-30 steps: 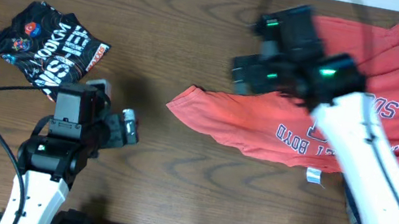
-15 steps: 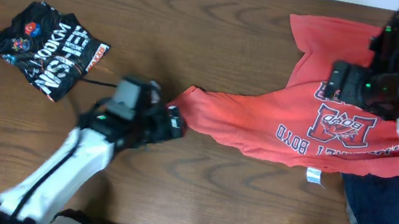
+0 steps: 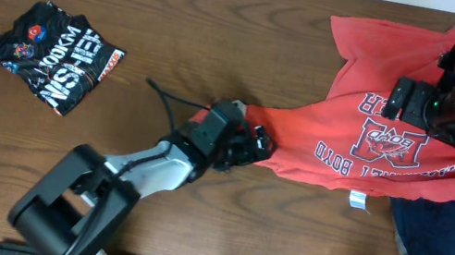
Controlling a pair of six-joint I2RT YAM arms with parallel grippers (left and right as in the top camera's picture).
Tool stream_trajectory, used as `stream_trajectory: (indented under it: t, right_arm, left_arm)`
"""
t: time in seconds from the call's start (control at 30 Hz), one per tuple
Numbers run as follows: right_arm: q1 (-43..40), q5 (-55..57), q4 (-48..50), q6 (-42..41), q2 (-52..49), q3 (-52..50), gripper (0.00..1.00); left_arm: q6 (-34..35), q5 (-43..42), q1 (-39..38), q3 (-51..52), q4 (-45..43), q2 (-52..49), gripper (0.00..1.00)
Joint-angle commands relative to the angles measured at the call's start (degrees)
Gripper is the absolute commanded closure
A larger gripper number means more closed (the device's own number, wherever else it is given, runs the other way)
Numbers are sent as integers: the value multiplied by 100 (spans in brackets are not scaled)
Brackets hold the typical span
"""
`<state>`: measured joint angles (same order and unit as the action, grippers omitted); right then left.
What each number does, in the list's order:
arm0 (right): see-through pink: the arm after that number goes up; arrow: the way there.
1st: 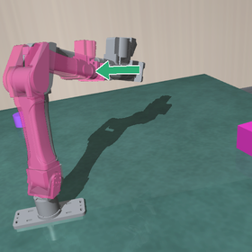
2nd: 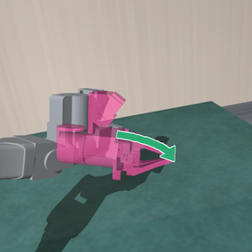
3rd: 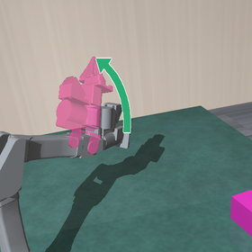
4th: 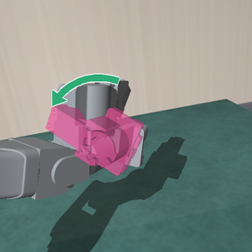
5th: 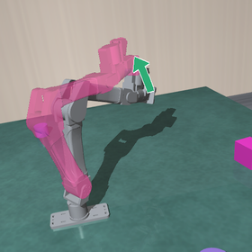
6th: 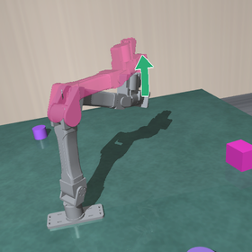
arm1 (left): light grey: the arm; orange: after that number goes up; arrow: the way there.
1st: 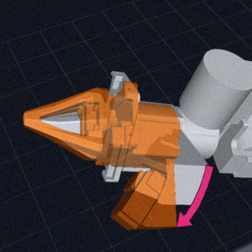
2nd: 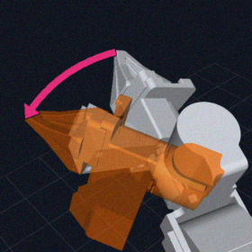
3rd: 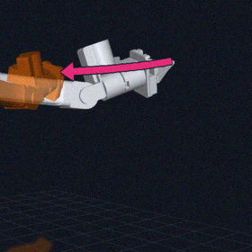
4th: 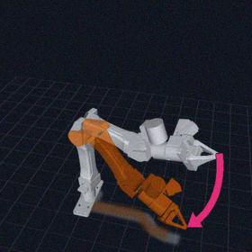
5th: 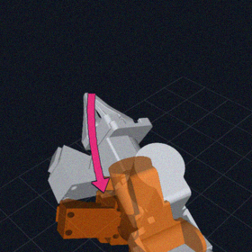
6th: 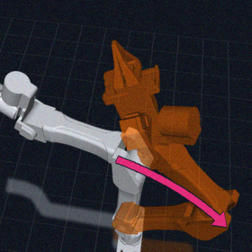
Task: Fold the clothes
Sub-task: 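Grasp the shirt's left edge with the left gripper and pull it left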
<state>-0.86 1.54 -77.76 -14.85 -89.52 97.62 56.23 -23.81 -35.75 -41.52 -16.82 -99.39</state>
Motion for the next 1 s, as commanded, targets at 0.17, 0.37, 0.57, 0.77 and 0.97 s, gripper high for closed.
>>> stream_trajectory:
  t: [0.17, 0.37, 0.57, 0.77, 0.97]
  right_arm:
    - [-31, 61, -50, 61, 26, 81, 1]
    - [-33, 190, -90, 76, 26, 81, 1]
    - [-37, 319, -68, 74, 26, 79, 1]
    - [-37, 319, -87, 76, 26, 79, 1]
    - [-35, 313, -114, 74, 26, 79, 1]
  left_arm:
    - [-313, 160, 273, 46, -256, -219, 94]
    - [-866, -863, 1123, 46, 63, 704, 94]
    - [-1130, -1646, 2243, 44, 328, 2514, 94]
    - [-1729, -22, 3475, 44, 1150, 3163, 94]
    - [-2065, 743, 4402, 39, 273, 2369, 94]
